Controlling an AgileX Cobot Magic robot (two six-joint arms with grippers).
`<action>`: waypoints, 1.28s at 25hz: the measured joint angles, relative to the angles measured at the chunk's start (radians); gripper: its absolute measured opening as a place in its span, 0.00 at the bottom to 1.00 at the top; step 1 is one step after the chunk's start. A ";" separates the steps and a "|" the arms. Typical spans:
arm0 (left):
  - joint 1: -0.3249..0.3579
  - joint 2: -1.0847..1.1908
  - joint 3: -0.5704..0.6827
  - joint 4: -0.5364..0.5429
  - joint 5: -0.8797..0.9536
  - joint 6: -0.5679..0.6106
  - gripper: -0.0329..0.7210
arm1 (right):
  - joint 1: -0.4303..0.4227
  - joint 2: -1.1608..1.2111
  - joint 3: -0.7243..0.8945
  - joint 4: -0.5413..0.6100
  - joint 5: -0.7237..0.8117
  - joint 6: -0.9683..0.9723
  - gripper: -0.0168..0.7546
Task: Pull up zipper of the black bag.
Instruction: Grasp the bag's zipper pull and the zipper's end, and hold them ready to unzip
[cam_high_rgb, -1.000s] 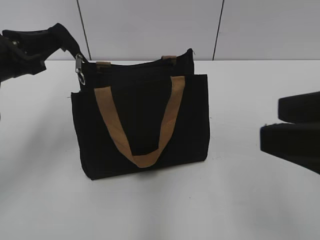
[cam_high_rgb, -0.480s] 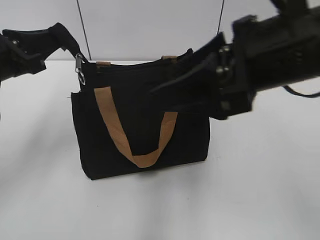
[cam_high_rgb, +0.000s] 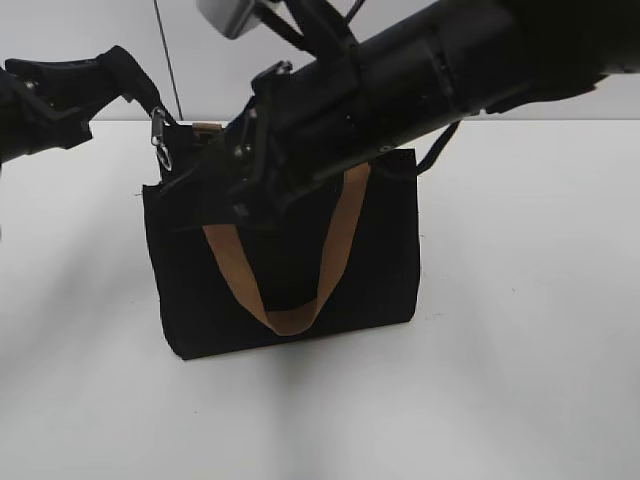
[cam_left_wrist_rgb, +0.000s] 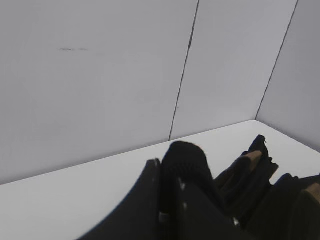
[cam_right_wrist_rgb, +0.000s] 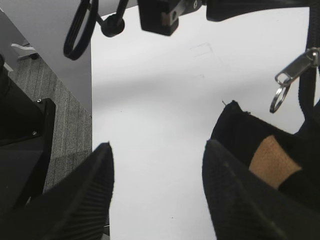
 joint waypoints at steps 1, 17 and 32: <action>0.000 0.000 0.000 0.000 0.000 0.000 0.05 | 0.004 0.022 -0.019 0.000 -0.001 0.000 0.58; 0.000 0.000 0.000 0.016 0.000 -0.004 0.05 | 0.017 0.191 -0.166 0.001 -0.082 -0.001 0.54; 0.000 0.000 0.000 0.023 -0.005 -0.005 0.05 | 0.017 0.191 -0.170 -0.041 -0.133 0.042 0.54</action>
